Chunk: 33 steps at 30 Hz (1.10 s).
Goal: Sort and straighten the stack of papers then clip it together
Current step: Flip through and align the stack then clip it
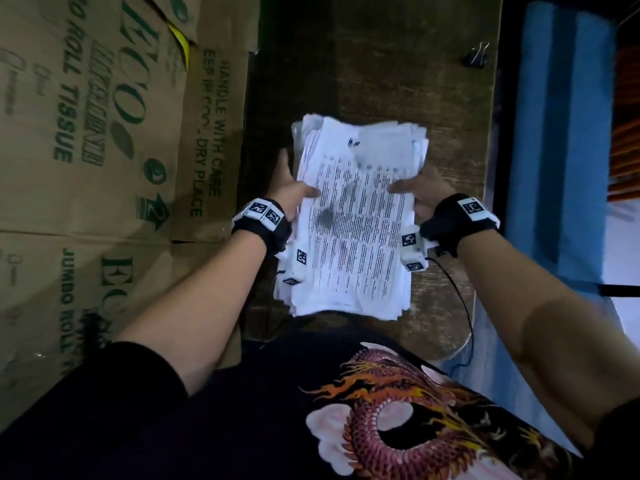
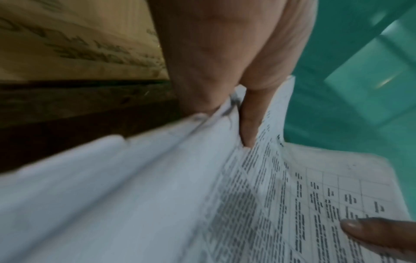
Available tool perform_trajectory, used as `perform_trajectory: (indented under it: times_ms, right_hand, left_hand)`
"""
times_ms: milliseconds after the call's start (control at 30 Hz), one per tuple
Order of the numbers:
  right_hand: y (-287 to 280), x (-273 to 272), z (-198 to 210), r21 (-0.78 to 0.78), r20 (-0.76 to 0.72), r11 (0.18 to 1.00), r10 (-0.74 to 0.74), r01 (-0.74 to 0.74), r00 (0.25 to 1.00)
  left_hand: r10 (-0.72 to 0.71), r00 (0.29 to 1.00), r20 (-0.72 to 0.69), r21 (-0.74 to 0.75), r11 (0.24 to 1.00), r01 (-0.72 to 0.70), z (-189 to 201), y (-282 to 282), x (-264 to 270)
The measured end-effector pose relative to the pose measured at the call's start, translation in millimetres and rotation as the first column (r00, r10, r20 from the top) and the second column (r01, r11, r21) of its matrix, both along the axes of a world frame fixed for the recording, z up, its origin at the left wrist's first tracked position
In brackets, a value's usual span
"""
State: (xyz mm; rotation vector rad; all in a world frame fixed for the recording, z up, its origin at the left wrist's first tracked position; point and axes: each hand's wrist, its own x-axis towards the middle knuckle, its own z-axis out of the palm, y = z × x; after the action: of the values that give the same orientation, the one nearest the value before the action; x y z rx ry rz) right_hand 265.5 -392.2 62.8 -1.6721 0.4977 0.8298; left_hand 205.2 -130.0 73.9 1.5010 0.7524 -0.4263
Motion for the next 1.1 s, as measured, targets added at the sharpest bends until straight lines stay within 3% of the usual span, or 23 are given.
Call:
perform_trajectory:
  times_ms: [100,200,367,567,700,800,967,1100]
  right_hand:
    - [17.3,-6.4,77.2,-0.005,0.313,1.0,-0.027,0.03,0.949]
    - [20.7,-7.3,126.6,0.109,0.585,0.989,-0.145,0.1,0.798]
    - [20.1,-10.6,166.8,0.287,0.732,0.955,-0.274,0.083,0.624]
    - [11.1,-13.4,157.6,0.195,0.711,0.981,-0.152,0.014,0.686]
    - [7.5,-5.8,157.1,0.198,0.717,0.98,-0.149,0.006,0.681]
    - [13.9,-0.9,156.6,0.204,0.71,0.979,-0.131,-0.024,0.692]
    - [9.2,5.8,158.4,0.199,0.756,0.979,-0.13,-0.037,0.642]
    - [30.8,1.9,151.7,0.202,0.695,0.977,-0.089,-0.074,0.714]
  left_hand:
    - [0.058,0.965,0.256,0.055,0.996,-0.074,39.1,1.3,13.8]
    - [0.099,0.874,0.476,0.038,0.99,-0.132,92.5,-5.9,23.8]
    - [0.107,0.697,0.709,0.031,0.983,-0.182,132.5,-9.0,20.5]
    - [-0.013,0.737,0.675,0.03,1.0,-0.01,118.3,11.9,17.6]
    - [-0.021,0.703,0.711,-0.069,0.993,0.099,121.1,31.1,27.4]
    - [-0.085,0.743,0.664,-0.039,0.988,0.148,126.1,32.8,32.0]
    - [-0.099,0.702,0.705,-0.06,0.978,0.198,126.8,39.5,35.6]
    - [-0.112,0.776,0.621,0.001,0.99,0.142,121.0,17.1,36.8]
